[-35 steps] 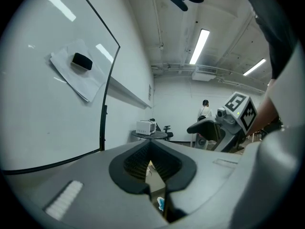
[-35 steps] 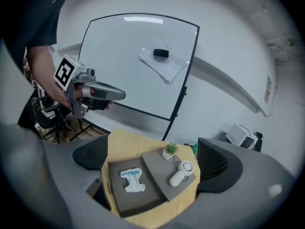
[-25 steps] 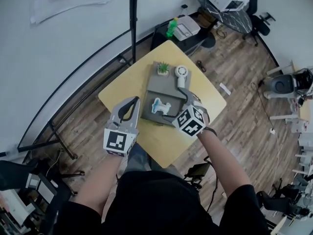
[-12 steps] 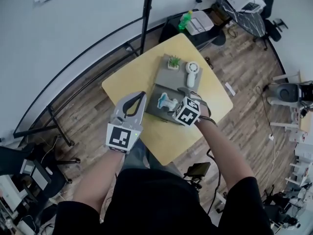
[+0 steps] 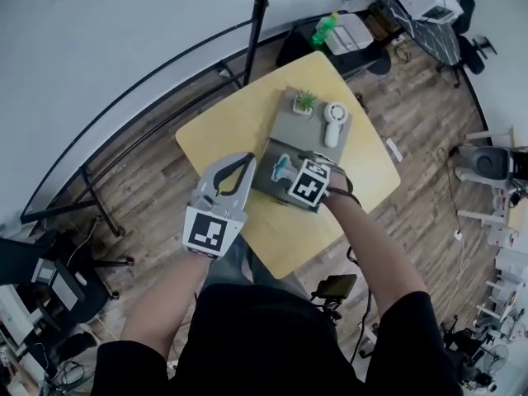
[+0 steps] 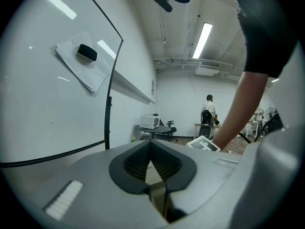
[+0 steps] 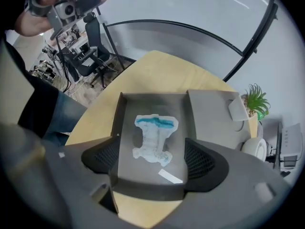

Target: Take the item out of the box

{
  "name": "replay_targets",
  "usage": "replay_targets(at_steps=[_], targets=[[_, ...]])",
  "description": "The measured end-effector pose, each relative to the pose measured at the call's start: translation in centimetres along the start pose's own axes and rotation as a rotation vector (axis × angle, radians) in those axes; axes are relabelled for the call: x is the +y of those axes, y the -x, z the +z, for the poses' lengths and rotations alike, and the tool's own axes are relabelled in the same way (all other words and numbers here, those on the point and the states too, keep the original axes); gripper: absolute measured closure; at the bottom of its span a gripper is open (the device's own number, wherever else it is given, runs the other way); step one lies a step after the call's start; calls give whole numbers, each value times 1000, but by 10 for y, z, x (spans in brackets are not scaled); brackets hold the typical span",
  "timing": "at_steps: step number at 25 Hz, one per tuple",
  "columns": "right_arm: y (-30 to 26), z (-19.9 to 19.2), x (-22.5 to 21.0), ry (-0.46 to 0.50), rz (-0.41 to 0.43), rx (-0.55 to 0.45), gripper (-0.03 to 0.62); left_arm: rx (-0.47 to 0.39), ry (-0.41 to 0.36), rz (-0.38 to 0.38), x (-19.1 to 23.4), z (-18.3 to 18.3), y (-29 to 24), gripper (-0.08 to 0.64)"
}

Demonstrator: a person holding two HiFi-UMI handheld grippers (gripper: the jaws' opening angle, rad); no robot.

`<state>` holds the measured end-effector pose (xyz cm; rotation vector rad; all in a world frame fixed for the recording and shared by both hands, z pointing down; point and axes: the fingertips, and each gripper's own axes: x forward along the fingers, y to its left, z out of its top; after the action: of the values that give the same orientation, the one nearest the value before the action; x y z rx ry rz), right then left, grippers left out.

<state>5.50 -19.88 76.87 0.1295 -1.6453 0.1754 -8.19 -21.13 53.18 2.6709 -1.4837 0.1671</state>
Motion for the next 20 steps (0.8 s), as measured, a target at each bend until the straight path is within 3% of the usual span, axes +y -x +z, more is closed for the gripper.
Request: replay_targets(at_steps=[8, 10, 12, 16, 18, 20], targets=[[-22, 6, -10, -35, 34, 38, 181, 35, 65, 13, -1, -16, 2, 560], [-27, 4, -11, -25, 25, 51, 191, 27, 37, 4, -3, -16, 3, 560], [-29, 1, -12, -25, 27, 65, 234, 22, 21, -6, -5, -16, 2, 560], [-35, -4, -6, -43, 55, 99, 305, 45, 76, 3, -8, -23, 4, 560], [-37, -5, -7, -26, 38, 103, 391, 54, 92, 5, -11, -25, 4, 560], [-39, -12, -3, -31, 45, 124, 431, 53, 95, 4, -13, -26, 5, 560]])
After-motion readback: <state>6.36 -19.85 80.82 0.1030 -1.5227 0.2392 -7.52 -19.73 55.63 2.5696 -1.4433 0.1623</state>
